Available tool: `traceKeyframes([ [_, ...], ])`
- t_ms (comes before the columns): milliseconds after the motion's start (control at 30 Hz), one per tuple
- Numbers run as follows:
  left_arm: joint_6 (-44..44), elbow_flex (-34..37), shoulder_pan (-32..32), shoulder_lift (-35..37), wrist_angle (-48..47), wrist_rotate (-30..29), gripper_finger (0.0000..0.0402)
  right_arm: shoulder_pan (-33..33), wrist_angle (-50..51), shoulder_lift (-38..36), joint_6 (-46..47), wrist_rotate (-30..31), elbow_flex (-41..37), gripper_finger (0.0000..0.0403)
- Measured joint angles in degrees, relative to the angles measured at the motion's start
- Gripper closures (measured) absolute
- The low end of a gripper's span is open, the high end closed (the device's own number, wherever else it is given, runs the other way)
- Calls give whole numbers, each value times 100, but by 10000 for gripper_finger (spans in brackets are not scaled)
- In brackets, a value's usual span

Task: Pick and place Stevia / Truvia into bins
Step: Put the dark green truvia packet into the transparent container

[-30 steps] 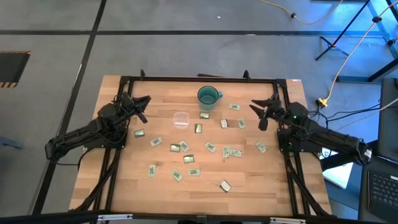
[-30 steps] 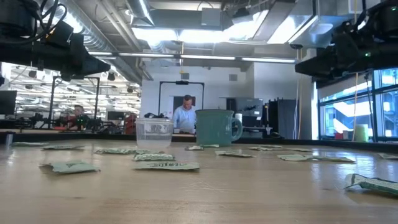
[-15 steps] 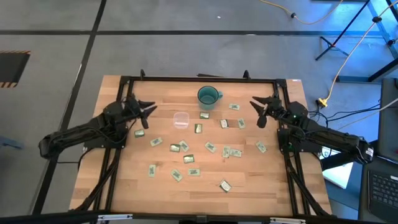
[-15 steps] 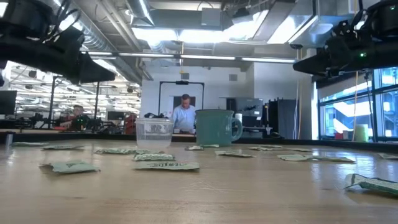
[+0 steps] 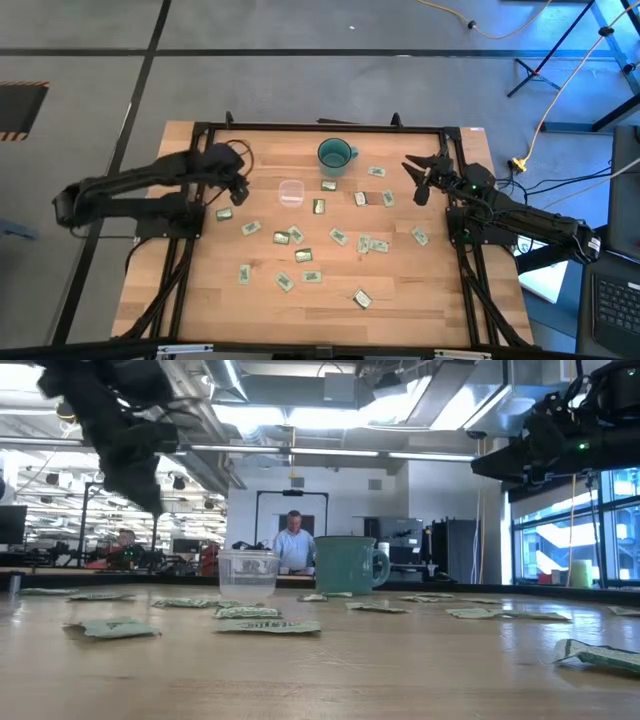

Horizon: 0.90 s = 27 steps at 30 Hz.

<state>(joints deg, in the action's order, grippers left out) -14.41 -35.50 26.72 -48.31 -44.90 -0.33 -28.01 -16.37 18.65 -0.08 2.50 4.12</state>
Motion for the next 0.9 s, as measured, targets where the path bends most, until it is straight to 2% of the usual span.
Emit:
traceKeyframes([
  [133,161,-681,-1,-823,-1377,272,327,2,50,0,329,-5,0,274],
  [300,163,-786,0,-1540,-2007,329,327,2,88,0,750,-13,2,274],
  [567,163,-786,-157,-2613,-2267,340,335,2,95,0,753,-13,2,274],
  [900,-173,-788,-541,-3766,-2087,283,339,10,198,72,744,-13,2,274],
])
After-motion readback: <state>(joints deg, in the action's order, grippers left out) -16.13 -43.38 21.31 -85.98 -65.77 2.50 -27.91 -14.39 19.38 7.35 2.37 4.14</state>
